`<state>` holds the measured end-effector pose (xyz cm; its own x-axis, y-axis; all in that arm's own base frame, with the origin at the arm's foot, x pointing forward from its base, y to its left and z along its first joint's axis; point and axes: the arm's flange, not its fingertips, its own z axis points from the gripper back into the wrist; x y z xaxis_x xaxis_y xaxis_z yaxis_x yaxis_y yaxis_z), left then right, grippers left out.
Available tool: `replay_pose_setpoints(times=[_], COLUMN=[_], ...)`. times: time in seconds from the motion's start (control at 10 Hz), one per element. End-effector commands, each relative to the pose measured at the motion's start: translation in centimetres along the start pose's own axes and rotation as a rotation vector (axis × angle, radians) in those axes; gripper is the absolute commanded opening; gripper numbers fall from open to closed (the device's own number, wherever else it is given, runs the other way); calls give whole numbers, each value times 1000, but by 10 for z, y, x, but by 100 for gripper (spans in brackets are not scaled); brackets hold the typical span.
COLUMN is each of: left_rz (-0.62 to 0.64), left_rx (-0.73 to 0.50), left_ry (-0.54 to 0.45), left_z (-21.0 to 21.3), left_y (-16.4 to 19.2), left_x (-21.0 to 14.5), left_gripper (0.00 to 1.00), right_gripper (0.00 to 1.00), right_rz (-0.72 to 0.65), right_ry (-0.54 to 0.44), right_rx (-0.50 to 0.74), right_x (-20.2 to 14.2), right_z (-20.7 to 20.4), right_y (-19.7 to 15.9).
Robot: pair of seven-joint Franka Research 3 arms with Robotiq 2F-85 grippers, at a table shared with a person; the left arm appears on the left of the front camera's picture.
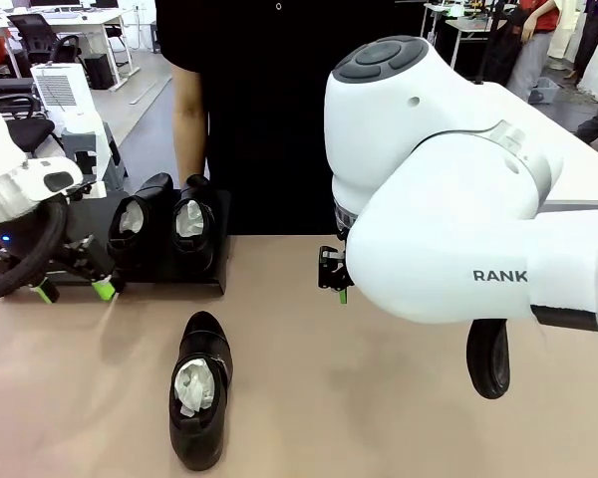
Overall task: Organize the shoes by placing them on the stand.
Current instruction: Place the Shoe from the middle of the table onto the Shoes Stand.
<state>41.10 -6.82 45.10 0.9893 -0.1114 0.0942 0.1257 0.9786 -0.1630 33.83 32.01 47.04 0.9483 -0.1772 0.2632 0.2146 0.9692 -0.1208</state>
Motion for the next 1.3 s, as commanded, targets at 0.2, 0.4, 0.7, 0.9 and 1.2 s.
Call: replay_pose_setpoints(times=[0.2, 0.4, 0.7, 0.9, 1.2], left_rz=[112, 72, 24, 20, 30], left_rx=[-47, -13, 73, 70, 34], left_ry=[-54, -82, -39, -41, -33], left_z=[12, 12, -27, -55, -73], left_y=[-53, -47, -89, -104, -104], left_x=[-62, -33, -64, -90, -116], left_gripper=[100, 100, 100, 100, 100], right_gripper=[100, 100, 100, 100, 100], right_rz=[19, 19, 19, 19, 19], right_ry=[-2, -2, -2, -2, -2], right_rx=[-5, -5, -5, -5, -5], right_x=[5, 5, 5, 5, 5], right_z=[3, 3, 3, 3, 3], right_y=[0, 0, 0, 0, 0])
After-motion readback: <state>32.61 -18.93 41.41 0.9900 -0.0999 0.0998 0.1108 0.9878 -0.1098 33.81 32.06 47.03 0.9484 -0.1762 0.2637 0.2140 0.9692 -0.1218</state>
